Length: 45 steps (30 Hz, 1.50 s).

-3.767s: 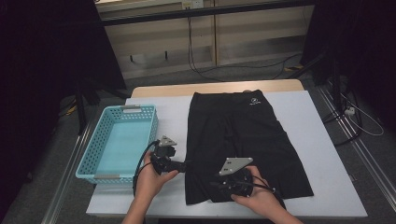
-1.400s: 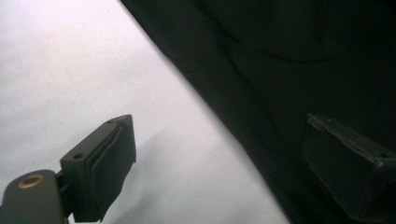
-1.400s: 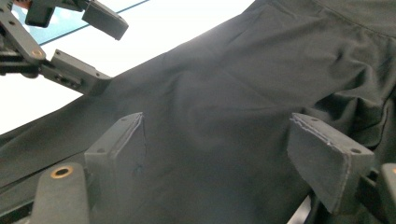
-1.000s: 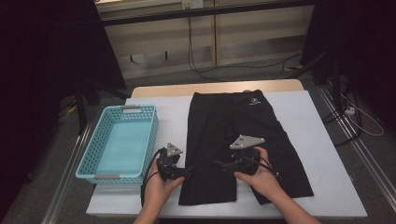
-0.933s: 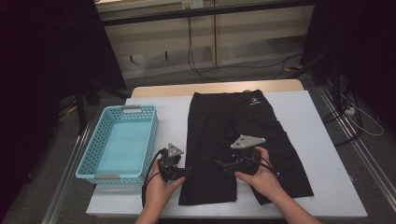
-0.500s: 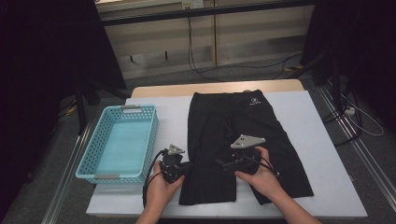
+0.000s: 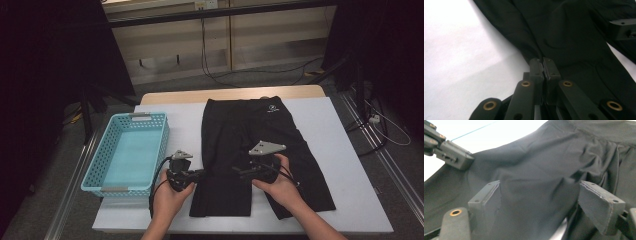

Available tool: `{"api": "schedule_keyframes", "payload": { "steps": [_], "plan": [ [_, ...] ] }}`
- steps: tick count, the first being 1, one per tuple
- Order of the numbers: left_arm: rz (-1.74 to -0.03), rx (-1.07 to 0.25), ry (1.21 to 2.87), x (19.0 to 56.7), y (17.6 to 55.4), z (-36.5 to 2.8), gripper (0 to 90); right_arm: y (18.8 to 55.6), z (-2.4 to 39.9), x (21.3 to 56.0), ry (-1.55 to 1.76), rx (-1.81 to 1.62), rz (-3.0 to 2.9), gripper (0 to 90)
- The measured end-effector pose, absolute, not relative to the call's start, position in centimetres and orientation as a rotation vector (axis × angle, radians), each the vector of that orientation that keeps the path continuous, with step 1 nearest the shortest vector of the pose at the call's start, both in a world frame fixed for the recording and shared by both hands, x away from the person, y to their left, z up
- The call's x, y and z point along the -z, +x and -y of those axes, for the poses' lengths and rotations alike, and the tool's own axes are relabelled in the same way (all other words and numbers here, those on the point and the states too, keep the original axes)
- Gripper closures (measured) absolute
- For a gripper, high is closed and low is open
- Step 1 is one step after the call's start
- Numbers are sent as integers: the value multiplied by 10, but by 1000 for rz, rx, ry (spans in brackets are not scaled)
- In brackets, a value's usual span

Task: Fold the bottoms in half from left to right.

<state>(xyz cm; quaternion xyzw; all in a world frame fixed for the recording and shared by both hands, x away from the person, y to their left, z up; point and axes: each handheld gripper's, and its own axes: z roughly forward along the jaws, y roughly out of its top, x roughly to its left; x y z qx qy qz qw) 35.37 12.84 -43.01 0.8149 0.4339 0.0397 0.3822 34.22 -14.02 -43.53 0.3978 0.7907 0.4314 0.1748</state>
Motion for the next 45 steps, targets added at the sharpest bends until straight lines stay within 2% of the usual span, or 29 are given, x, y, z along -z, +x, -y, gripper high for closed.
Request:
{"api": "schedule_keyframes", "payload": {
  "steps": [17,42,45],
  "plan": [
    [-1036,-62,2066,426,356,-115,877,383,122,435,1173,-1207,-2200,130],
    [-950,-95,2046,418,356,-104,878,433,72,444,1224,-1205,-2239,143],
    [-943,-102,2049,418,355,-102,877,437,65,448,1227,-1197,-2266,174]
  ]
}}
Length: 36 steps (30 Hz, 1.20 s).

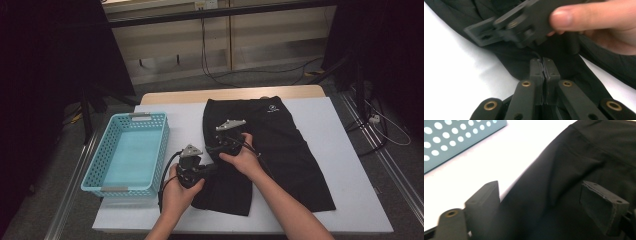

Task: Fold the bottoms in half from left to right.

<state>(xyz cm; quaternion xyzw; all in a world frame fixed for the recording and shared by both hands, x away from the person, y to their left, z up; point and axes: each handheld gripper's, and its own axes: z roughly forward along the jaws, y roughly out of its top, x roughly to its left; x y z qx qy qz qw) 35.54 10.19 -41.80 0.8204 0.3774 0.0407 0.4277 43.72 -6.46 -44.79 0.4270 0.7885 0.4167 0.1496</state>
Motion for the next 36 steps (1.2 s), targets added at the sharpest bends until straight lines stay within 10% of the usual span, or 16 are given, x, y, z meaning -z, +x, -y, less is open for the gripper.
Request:
{"api": "schedule_keyframes", "payload": {
  "steps": [9,12,14,30,36],
  "plan": [
    [-936,-102,2049,423,357,-98,876,453,56,466,1241,-1117,-2304,341],
    [-932,-105,2050,423,358,-97,876,453,57,463,1132,-1029,-2319,766],
    [-929,-116,2047,422,357,-97,877,454,63,462,1153,-1060,-2331,860],
    [-888,-67,2028,424,356,-81,877,411,153,436,1178,-1011,-2323,853],
    [-898,-62,2039,428,357,-82,877,415,142,441,1130,-1056,-2272,516]
  ]
}}
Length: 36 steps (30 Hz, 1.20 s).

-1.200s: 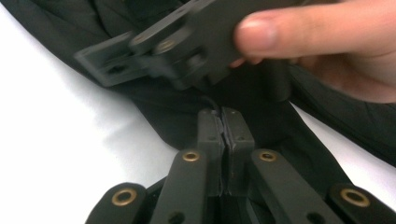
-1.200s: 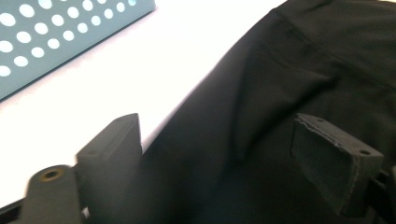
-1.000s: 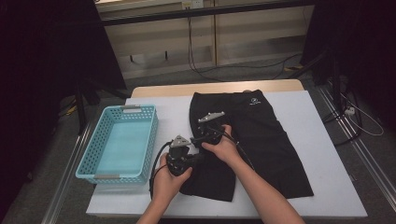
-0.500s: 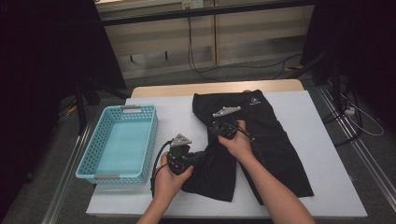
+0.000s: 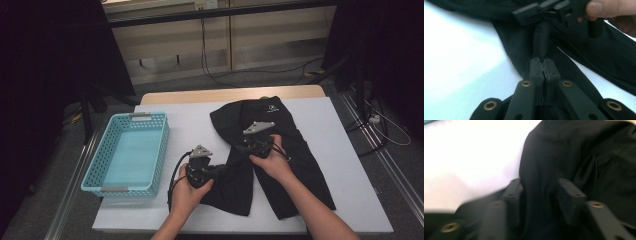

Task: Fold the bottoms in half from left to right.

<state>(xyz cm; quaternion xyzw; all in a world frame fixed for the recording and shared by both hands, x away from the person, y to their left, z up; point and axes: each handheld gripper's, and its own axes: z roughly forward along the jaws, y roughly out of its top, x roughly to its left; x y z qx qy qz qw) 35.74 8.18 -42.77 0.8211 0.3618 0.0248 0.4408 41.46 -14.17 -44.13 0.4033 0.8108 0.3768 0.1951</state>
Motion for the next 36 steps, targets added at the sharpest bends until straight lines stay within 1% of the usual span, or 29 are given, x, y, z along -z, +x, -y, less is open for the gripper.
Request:
{"api": "schedule_keyframes", "payload": {
  "steps": [3,6,10,20,21,23,26,27,32,36],
  "plan": [
    [-905,-59,2038,427,357,-83,877,423,132,442,1095,-1077,-2245,429],
    [-910,-58,2037,429,358,-84,877,432,121,440,1100,-1089,-2248,406],
    [-915,-52,2037,430,358,-85,876,443,105,444,1089,-1046,-2267,423],
    [-927,-54,2033,431,359,-88,877,460,89,465,1148,-1011,-2277,460],
    [-926,-53,2032,431,359,-88,877,461,89,466,1162,-1013,-2278,497],
    [-924,-48,2032,430,358,-88,877,462,89,466,1165,-1021,-2284,540],
    [-918,-56,2025,428,357,-87,877,461,89,465,1137,-1022,-2297,830],
    [-917,-55,2022,428,357,-87,877,461,90,464,1144,-1021,-2294,885],
    [-902,-53,2000,422,356,-86,877,467,107,459,1268,-1132,-2270,900],
    [-869,-38,1987,413,356,-79,877,470,133,439,1325,-1195,-2205,900]
  ]
}}
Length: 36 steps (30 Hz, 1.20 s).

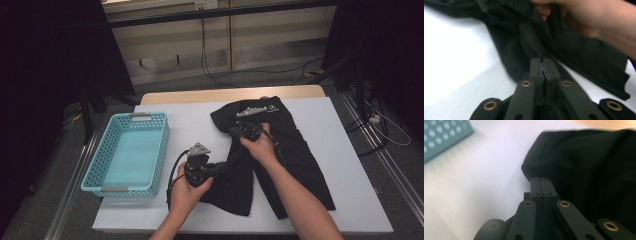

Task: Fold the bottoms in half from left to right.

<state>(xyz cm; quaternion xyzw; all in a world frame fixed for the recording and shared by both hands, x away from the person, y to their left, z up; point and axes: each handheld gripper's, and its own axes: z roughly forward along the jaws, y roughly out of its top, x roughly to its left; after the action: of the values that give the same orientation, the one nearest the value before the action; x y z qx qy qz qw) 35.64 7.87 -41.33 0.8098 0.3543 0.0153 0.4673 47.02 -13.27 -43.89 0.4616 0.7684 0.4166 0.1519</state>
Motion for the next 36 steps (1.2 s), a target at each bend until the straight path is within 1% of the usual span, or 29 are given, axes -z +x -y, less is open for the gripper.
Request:
{"api": "schedule_keyframes", "payload": {
  "steps": [4,6,9,11,12,13,14,15,16,17,18,19,20,22,25,28,30,36],
  "plan": [
    [-841,-2,1953,401,358,-66,877,474,161,413,1373,-1243,-2124,900],
    [-808,13,1923,393,360,-53,878,474,177,399,1399,-1263,-2078,900],
    [-730,34,1908,380,360,-25,878,473,202,380,1419,-1228,-2022,900],
    [-682,78,1896,373,361,-4,877,471,223,368,1456,-1238,-1967,900],
    [-682,78,1896,373,361,-4,877,469,235,362,1491,-1256,-1916,900],
    [-629,97,1886,368,361,15,874,467,253,355,1538,-1268,-1836,900],
    [-605,83,1877,366,361,24,858,465,263,352,1564,-1278,-1780,900],
    [-605,87,1869,366,362,28,761,462,280,349,1617,-1293,-1708,887],
    [-614,93,1851,366,364,30,620,460,288,348,1638,-1272,-1670,816],
    [-614,93,1851,366,364,30,492,460,288,348,1638,-1272,-1670,816],
    [-615,24,1855,368,369,26,377,456,304,351,1672,-1170,-1630,470],
    [-624,3,1872,370,372,21,313,455,306,354,1680,-1155,-1671,488],
    [-645,-16,1892,374,376,13,290,452,306,358,1671,-1149,-1712,488],
    [-674,-37,1917,381,380,1,251,444,300,367,1625,-1114,-1781,428],
    [-709,-65,1948,393,387,-20,204,430,286,384,1583,-1082,-1887,373],
    [-736,-92,1976,403,391,-42,187,414,271,400,1519,-1048,-1989,344],
    [-753,-99,1985,408,393,-53,174,401,262,410,1484,-1048,-2050,342],
    [-795,-150,2014,421,398,-87,152,371,246,426,1424,-1046,-2131,330]
  ]
}}
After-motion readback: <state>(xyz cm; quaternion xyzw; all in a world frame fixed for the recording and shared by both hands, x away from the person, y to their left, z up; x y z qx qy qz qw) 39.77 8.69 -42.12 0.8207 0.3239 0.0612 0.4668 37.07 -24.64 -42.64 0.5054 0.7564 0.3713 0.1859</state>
